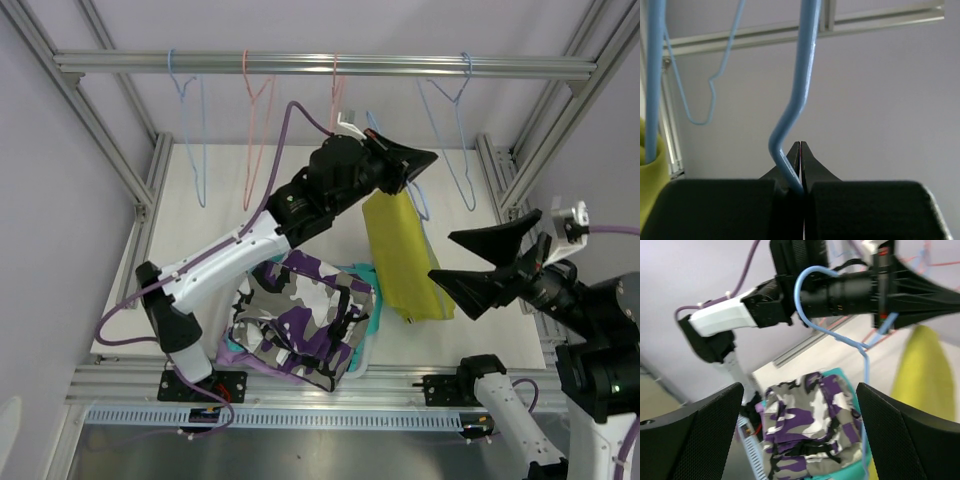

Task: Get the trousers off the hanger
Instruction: Pick up the hanger at the center of the board.

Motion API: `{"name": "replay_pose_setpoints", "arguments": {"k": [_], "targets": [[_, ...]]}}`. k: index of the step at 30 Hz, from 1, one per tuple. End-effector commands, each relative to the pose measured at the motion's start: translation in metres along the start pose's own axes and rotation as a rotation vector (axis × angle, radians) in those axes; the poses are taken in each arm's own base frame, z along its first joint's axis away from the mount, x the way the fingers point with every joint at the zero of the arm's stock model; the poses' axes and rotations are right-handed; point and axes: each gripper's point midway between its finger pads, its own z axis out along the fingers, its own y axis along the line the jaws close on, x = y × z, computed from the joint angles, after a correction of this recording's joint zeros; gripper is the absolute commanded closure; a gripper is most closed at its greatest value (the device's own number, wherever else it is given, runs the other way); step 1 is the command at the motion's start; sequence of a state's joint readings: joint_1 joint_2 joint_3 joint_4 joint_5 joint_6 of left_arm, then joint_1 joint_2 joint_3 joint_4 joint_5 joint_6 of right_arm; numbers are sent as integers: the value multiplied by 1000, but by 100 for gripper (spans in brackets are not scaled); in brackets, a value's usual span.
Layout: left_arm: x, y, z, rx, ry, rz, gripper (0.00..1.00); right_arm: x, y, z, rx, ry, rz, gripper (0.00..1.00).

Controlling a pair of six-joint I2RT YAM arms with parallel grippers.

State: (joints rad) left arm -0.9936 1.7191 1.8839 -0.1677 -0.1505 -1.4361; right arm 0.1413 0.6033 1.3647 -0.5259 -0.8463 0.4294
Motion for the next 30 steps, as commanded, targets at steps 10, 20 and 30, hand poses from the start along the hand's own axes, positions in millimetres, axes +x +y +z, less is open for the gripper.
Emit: {"name": "replay_pose_setpoints", "arguments": {"k": [10, 20, 30], "targets": [[-72, -121, -132, 239, -72, 82, 99, 56, -110, -46, 567, -34, -118, 1], [-88, -148, -174, 267, -101, 135, 100, -4, -200, -66, 999, -201, -245, 1], [-96, -160, -203, 281, -128, 184, 99, -152, -215, -38, 1212, -290, -441, 1]]}}
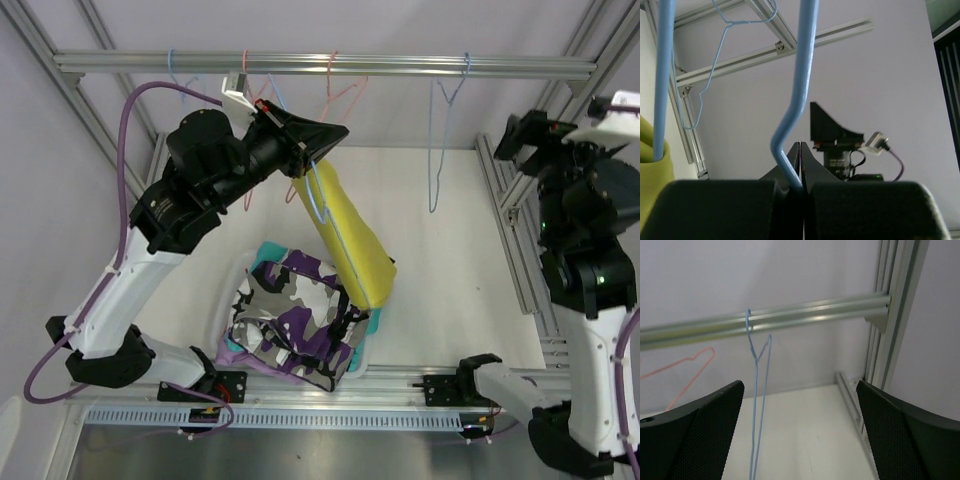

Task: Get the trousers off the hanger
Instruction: Pick up the hanger at the center of the board, then remove the trousers from the hanger.

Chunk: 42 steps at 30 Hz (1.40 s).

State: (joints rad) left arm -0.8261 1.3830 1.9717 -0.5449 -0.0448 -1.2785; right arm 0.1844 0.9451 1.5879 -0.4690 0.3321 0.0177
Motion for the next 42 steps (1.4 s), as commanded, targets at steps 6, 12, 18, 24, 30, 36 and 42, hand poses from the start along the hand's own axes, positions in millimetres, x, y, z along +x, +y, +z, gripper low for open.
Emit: {"name": "replay_pose_setpoints", "arguments": {"k": [6, 12, 18, 24, 30, 36, 42], "targets": [[-44, -70, -65, 219, -113, 42, 99, -48, 87, 28, 1, -180, -325, 1], [-54, -68, -82, 210, -128, 70, 99, -25, 198, -18, -295, -188, -214, 1], [-59, -64, -95, 195, -132, 82, 99, 21, 207, -121, -480, -129, -95, 1], [-57, -61, -97, 182, -105, 80, 100, 118, 212, -188, -552, -110, -317, 0], [-59, -61, -102, 179, -103, 77, 99, 152, 185, -209, -627, -97, -239, 0], [-60, -63, -104, 179, -108, 82, 99, 168, 177, -225, -717, -38, -176, 1], [-61, -59, -97, 167, -104, 82, 99, 185, 196, -257, -819, 39, -182, 1]]}}
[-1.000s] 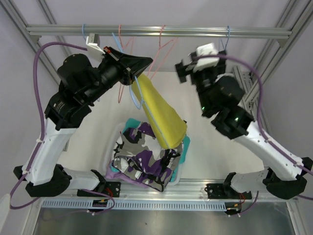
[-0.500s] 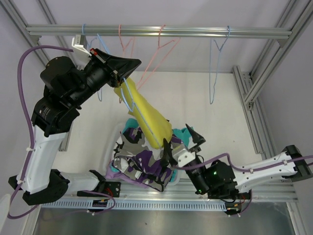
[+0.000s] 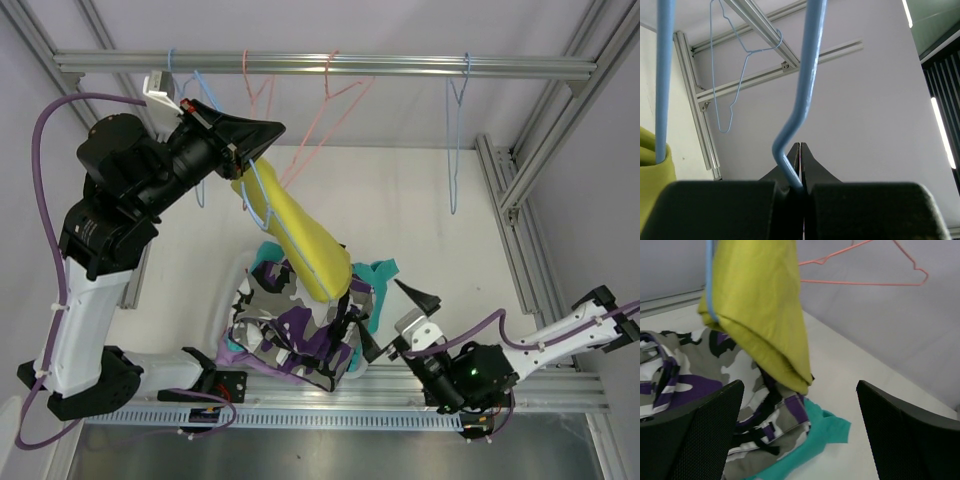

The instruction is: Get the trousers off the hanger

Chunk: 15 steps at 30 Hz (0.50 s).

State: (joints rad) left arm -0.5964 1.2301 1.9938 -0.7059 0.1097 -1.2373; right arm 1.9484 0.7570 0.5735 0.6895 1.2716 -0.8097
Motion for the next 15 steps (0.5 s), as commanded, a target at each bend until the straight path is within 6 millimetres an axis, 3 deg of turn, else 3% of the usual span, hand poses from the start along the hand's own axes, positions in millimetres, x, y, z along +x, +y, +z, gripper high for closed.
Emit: {"name": "replay_pose_setpoints", "arguments": {"k": [1, 5, 9, 15], "targets": [[-13, -55, -25, 183, -34, 23, 99, 1, 25, -8, -51, 39, 109, 1], [-13, -53, -23, 179, -33, 23, 99, 7, 36, -9, -23, 39, 9, 0], [-12, -53, -22, 179, -26, 19, 99, 3, 44, -7, -43, 22, 17, 1], [-10, -51, -23, 180, -18, 19, 99, 5, 31, 9, -28, -18, 31, 1]]}}
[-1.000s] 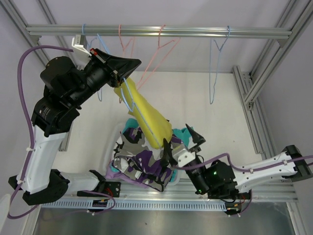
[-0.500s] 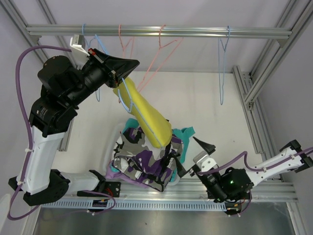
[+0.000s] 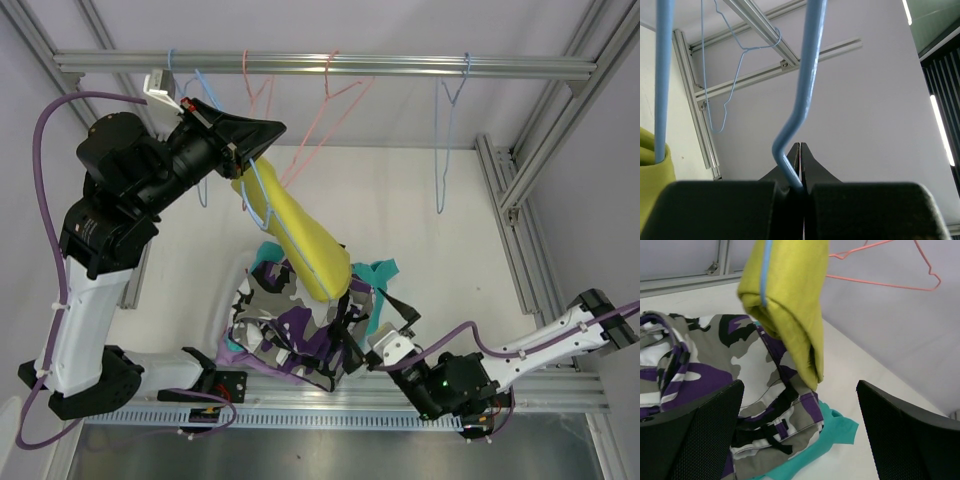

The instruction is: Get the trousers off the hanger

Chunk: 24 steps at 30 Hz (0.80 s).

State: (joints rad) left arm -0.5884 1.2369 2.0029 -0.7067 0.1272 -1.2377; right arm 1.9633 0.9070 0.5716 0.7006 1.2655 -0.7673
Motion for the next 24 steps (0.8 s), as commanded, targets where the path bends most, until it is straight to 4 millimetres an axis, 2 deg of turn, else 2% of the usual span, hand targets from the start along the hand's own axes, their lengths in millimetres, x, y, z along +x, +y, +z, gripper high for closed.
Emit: {"name": "replay_pose_setpoints", "arguments": {"k": [1, 2, 5, 10, 20, 22, 24], "targets": [[-8, -47, -22, 171, -22, 15, 99, -12, -15, 10, 19, -52, 149, 1], [-7, -44, -23, 170, -19, 12, 99, -10, -22, 17, 43, -50, 149, 1], [-5, -40, -20, 161, -13, 7, 99, -17, -22, 29, 20, -80, 165, 1], [-6, -44, -24, 170, -14, 12, 99, -21, -25, 54, 16, -103, 161, 0], [-1, -35, -22, 153, 5, 15, 99, -14, -34, 78, 16, -131, 176, 1], [0, -35, -22, 155, 8, 10, 100, -16, -37, 84, 8, -141, 192, 5], [1, -33, -24, 155, 8, 10, 99, -19, -42, 92, 2, -162, 210, 20]]}}
